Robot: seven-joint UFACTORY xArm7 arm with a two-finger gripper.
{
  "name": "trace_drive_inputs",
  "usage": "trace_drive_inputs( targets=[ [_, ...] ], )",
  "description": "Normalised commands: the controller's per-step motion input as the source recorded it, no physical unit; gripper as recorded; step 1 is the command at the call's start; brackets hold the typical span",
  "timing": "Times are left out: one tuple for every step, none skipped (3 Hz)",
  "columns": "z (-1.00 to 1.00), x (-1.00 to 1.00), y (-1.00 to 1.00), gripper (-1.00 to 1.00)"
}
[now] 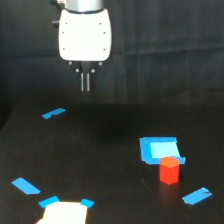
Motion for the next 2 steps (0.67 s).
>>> trace_drive_inputs(
  targets=[
    [0.52, 1.00, -0.20, 1.00],
    [0.70, 0.95, -0.06, 1.00]
  ],
)
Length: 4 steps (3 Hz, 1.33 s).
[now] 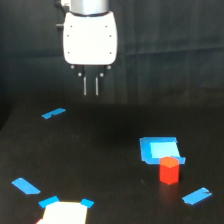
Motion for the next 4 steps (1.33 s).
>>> trace_drive_inputs(
  targets=[
    [1.00, -1.00, 0.04, -1.00],
    [-0.10, -1.00, 1.00, -1.00],
    [-0.67, -1.00, -1.00, -1.00],
    [-0.59, -0.94, -1.00, -1.00]
  ],
)
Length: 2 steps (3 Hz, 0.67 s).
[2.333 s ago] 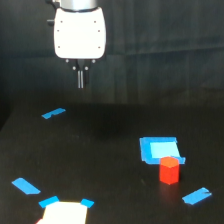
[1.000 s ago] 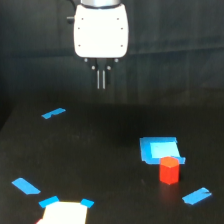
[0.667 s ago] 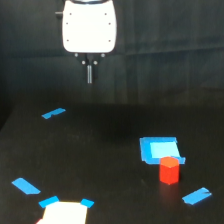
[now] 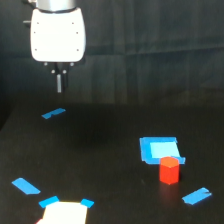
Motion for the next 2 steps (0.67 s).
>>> trace_drive_inputs(
  targets=[
    [1.00, -1.00, -1.00, -1.00],
    [-0.09, -1.00, 1.00, -1.00]
  ],
)
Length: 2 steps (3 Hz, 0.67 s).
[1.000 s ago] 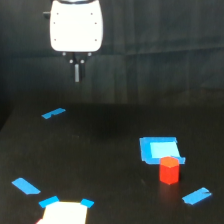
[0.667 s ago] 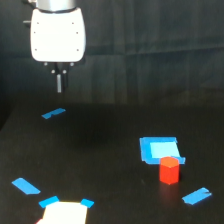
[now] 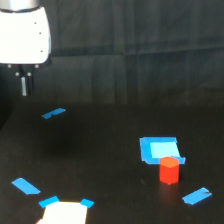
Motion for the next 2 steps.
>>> trace_drive_inputs(
  targets=[
    [-0.59, -1.00, 0.93, -1.00],
    [0.14, -1.00, -1.00, -1.00]
  ],
)
